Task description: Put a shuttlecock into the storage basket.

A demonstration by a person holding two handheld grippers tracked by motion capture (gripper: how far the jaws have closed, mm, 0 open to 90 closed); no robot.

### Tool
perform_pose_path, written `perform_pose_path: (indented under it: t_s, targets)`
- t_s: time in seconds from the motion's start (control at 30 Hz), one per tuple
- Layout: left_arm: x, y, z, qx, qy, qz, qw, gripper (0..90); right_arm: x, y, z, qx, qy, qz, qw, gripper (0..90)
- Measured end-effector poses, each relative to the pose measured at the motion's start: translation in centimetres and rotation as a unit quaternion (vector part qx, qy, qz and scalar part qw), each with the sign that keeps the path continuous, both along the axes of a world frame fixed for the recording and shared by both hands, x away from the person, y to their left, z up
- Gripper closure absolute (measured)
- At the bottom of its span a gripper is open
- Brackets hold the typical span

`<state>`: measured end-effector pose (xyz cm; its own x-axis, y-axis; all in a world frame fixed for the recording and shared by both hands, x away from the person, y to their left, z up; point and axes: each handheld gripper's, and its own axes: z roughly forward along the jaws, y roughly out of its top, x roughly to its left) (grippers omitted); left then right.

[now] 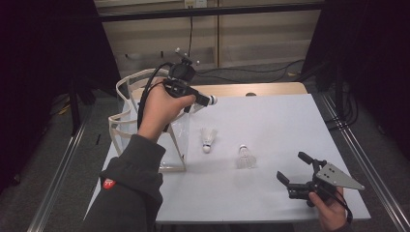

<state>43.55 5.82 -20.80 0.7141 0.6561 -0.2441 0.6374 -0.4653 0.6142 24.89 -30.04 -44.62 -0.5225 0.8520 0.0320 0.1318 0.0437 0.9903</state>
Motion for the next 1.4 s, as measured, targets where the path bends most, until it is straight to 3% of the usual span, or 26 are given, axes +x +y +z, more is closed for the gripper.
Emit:
perform_pose_path:
  t_s: [0.87, 1.4]
  targets:
    - [1.1, 2.1, 0.5, -0.002, -0.01, 0.034, 0.9994, 89.0, 0.0, 0.0, 0.0, 0.001, -0.001, 0.001, 1.0, 0.0]
    - [1.7, 3.4, 1.0, 0.007, -0.015, 0.051, 0.9986, 89.0, 0.0, 0.0, 0.0, 0.001, -0.001, 0.001, 1.0, 0.0]
